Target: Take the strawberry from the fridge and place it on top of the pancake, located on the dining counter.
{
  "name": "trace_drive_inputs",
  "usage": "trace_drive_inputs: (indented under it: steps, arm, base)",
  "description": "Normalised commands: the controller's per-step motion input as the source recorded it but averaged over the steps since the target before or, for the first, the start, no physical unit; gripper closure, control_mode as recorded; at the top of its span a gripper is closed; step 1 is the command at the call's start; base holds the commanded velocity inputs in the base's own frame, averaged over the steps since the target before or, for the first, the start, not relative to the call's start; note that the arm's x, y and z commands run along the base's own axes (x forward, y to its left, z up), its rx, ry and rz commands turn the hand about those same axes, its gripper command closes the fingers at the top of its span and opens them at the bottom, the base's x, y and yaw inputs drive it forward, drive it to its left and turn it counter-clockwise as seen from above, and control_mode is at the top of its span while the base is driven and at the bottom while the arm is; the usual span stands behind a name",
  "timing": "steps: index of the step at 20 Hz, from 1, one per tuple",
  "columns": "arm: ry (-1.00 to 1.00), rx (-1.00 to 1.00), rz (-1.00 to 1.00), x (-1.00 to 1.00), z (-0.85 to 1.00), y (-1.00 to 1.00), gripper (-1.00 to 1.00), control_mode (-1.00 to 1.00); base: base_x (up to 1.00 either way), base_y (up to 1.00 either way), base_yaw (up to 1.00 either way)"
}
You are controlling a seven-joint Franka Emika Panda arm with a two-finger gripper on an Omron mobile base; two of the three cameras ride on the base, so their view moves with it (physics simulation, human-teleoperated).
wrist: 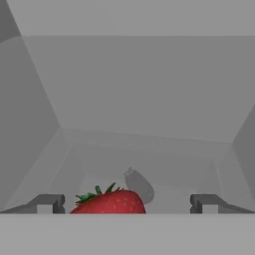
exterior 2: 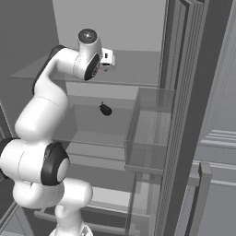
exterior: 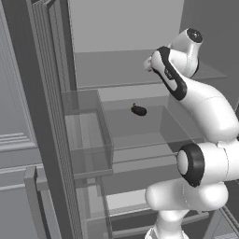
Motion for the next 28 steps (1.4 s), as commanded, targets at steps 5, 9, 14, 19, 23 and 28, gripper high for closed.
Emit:
trace_drive_inputs:
  steps: [5, 9, 14, 19, 23, 28]
  arm:
    - [0.00, -0.03, 0.00, 0.00, -0.16, 0.03, 1.00, -1.00]
    - [-0.01, -0.01, 0.00, -0.01, -0.13, 0.00, 1.00, -1.00]
    - [-0.04, 0.00, 0.01, -0.05, -0.14, 0.01, 1.00, -1.00]
    - [-0.19, 0.00, 0.00, -0.86, 0.13, 0.01, 1.00, -1.00]
    - [0.00, 0.01, 0.00, -1.00, 0.20, 0.00, 1.00, -1.00]
    - [0.09, 0.00, 0.00, -1.00, 0.20, 0.01, 1.00, -1.00]
  base:
    - [0.00, 0.00, 0.00]
    - [0.00, 0.00, 0.00]
    - [0.00, 0.00, 0.00]
    - [0.00, 0.00, 0.00]
    - [0.00, 0.00, 0.00]
    - [0.00, 0.00, 0.00]
